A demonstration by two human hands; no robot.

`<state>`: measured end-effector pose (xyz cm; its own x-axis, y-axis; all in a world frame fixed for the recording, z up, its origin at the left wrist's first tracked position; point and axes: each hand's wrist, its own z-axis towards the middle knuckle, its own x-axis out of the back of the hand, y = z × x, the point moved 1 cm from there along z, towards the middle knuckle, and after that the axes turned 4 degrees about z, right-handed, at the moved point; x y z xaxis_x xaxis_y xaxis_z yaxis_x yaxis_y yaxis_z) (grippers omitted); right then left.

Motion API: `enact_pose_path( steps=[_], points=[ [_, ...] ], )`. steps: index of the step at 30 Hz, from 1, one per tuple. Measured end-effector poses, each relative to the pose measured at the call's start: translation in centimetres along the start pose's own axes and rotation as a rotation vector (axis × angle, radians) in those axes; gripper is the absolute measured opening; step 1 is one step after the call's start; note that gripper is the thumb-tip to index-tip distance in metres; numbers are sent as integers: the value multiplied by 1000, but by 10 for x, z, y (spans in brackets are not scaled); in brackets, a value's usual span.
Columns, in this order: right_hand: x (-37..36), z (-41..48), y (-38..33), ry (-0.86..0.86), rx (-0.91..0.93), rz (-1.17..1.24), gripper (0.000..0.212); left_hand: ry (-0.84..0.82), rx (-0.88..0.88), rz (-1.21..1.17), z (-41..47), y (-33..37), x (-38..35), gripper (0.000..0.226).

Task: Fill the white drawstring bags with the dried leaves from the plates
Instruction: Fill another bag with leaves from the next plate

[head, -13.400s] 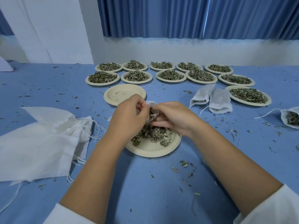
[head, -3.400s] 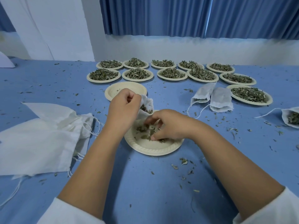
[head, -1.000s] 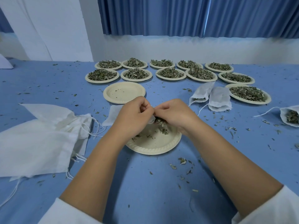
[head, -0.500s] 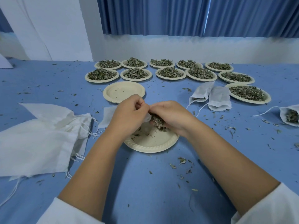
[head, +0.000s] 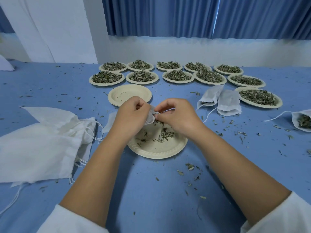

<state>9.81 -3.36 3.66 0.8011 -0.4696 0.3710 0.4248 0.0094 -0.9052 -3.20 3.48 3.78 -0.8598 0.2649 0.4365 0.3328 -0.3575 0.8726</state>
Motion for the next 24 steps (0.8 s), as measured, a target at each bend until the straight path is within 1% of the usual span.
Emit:
enact_pose_path(
  steps=[4,7,9,11,13,14,16,18,19,20,22,23,24],
  points=[
    [-3,3,4,71,24,46,28,-116,-41,52,-3,0,-3,12],
    [-5,2,5,75,31,71,27,-147,-54,54,-3,0,-4,11],
    [-6,0,4,53,36,57,19,-134,-49,49,-2,-1,-3,11],
    [-6,0,3,-27,37,11,12,-114,-32,33,-1,-1,-2,11],
    [-4,0,0,-125,40,-28,18,-94,-14,-1,-1,-2,-1,11],
    [-2,0,-2,-144,34,-13,20,-71,-6,-6,-1,-2,-1,11],
    [4,3,-4,-82,13,3,17,6,10,18,1,-3,1,12],
    [12,5,-5,-21,21,-143,14,57,20,25,2,-4,2,14],
    [15,5,-4,-52,15,-259,13,64,23,23,3,-4,2,14],
    [17,4,-4,-125,-7,-379,15,68,24,27,3,-4,3,15],
    [14,-1,-3,-305,-70,-589,37,69,22,36,2,-4,3,15],
    [11,-4,-2,-367,-85,-659,46,64,19,38,2,-3,3,15],
    [6,-6,-1,-399,-76,-704,51,62,13,43,2,-3,3,15]
  ],
)
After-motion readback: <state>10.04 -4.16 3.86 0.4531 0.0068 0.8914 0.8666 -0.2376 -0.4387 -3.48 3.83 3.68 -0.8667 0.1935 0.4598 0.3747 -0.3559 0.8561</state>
